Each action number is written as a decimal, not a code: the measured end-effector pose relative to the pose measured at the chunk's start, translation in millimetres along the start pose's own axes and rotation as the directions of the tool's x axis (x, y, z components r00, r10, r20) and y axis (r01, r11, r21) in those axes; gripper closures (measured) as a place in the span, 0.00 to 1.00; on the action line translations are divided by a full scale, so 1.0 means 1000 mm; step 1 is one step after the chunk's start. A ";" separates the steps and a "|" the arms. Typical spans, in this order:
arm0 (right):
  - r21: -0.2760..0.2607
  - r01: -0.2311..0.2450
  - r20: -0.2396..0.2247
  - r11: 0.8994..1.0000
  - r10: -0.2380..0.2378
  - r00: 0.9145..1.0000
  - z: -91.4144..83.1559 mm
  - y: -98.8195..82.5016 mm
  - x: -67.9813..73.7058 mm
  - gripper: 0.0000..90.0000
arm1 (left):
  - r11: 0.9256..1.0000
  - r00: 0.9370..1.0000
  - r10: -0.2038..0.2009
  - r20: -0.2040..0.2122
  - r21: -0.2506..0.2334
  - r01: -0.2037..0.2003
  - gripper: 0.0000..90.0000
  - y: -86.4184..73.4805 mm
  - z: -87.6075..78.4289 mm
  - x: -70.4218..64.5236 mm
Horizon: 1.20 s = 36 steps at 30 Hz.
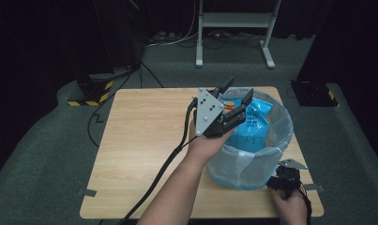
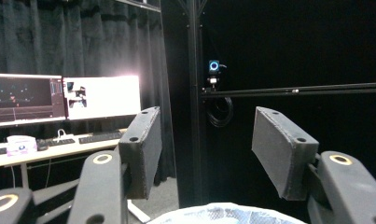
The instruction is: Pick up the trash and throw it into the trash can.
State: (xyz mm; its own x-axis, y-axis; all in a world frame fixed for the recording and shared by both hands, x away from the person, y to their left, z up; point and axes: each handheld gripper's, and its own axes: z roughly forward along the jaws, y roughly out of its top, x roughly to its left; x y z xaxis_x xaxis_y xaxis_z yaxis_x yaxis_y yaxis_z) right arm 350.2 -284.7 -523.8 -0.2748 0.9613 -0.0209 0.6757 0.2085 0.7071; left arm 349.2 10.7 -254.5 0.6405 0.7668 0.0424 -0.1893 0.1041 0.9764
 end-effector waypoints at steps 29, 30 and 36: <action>-0.001 0.003 -0.002 1.000 -0.003 1.000 0.000 0.000 0.000 0.14 | 0.992 0.994 -0.040 -0.100 0.114 0.052 0.42 -0.028 -0.054 0.052; -0.001 0.003 -0.002 1.000 -0.003 1.000 0.000 0.000 0.000 0.14 | 0.990 0.993 -0.037 -0.111 0.128 0.052 0.42 -0.032 -0.059 0.056; -0.001 0.002 -0.002 1.000 -0.002 1.000 0.000 0.000 0.000 0.14 | 0.981 0.984 -0.032 -0.173 0.181 0.063 0.41 -0.053 -0.086 0.082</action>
State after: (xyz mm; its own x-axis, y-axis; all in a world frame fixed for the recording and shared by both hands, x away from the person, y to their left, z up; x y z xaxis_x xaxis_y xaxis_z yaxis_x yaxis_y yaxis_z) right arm 350.7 -284.8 -523.8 -0.2777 0.9604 -0.0212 0.6743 0.2106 0.7078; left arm 347.5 123.0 -320.8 0.5075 0.8613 -0.0258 -0.0107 0.0362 0.9993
